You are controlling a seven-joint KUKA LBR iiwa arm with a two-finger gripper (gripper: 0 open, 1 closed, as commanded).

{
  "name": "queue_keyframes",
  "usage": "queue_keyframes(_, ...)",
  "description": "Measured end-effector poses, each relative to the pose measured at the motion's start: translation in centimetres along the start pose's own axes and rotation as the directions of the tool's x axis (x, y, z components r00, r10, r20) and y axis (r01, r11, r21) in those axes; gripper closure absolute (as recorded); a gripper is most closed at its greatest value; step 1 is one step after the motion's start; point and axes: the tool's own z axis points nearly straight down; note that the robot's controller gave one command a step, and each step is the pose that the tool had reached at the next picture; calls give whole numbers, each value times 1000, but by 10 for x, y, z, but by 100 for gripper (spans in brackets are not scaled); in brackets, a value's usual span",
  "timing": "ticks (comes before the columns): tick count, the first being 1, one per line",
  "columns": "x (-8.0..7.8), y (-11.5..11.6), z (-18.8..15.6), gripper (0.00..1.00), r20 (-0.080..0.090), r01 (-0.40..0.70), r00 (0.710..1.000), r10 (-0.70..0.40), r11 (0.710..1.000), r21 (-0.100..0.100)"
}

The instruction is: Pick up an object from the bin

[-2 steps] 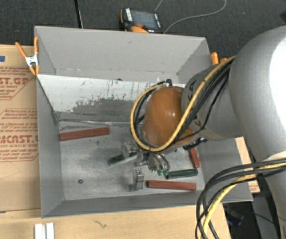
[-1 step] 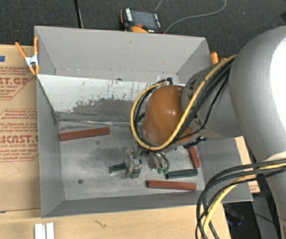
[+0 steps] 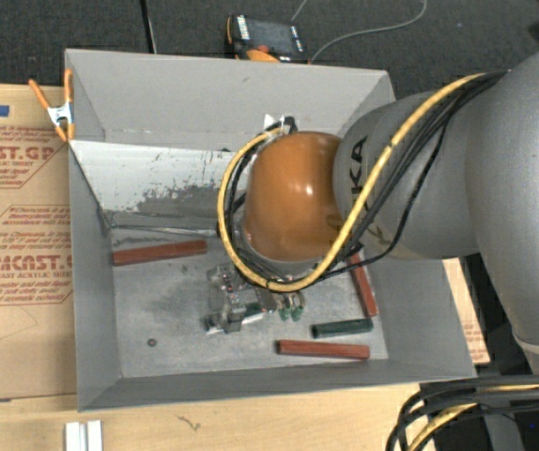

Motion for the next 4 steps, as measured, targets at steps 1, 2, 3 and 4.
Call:
queue_keyframes(1,2,-3,4,0,-8,-5,1000,5,1000,3)
queue_keyframes(2,-25,-21,96,0,-13,112,994,-112,994,2)
queue_keyframes(3,13,-85,92,0,-8,109,994,-109,994,4)
queue_keyframes(4,13,-82,92,100,-9,113,994,-113,994,2)
